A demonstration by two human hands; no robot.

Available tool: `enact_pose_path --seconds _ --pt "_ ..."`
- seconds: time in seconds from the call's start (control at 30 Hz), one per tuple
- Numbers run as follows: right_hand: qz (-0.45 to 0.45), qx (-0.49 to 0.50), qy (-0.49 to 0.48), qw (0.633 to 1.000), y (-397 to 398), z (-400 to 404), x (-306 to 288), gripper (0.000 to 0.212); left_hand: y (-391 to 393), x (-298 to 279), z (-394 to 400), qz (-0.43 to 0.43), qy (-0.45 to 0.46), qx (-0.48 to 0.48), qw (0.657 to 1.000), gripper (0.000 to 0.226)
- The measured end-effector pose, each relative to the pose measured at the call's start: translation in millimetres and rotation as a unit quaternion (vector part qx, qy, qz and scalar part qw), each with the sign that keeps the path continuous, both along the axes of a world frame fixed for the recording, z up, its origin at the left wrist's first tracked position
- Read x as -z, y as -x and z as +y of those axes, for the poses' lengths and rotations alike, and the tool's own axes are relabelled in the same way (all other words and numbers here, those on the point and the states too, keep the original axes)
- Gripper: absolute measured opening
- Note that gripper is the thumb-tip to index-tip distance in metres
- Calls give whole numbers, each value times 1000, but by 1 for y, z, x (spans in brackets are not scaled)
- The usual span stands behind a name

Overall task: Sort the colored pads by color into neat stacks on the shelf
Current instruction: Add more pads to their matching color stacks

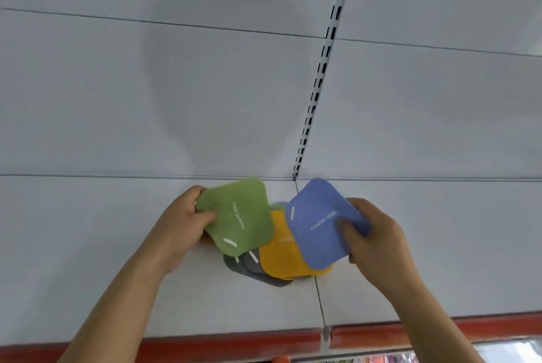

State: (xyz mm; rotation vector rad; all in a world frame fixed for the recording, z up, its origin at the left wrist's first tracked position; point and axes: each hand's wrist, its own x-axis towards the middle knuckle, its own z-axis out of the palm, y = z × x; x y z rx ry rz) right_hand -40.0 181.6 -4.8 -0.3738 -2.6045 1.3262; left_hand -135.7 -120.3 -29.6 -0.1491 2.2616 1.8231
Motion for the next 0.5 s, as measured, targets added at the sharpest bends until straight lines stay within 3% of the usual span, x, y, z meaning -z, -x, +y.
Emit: enact_pose_path --seconds 0.2,0.5 --pt "45 101 40 993 -38 22 -5 29 -5 -18 40 -7 -155 40 987 31" --pt "88 171 70 979 -101 80 -5 30 -55 -20 157 30 -142 111 983 49"
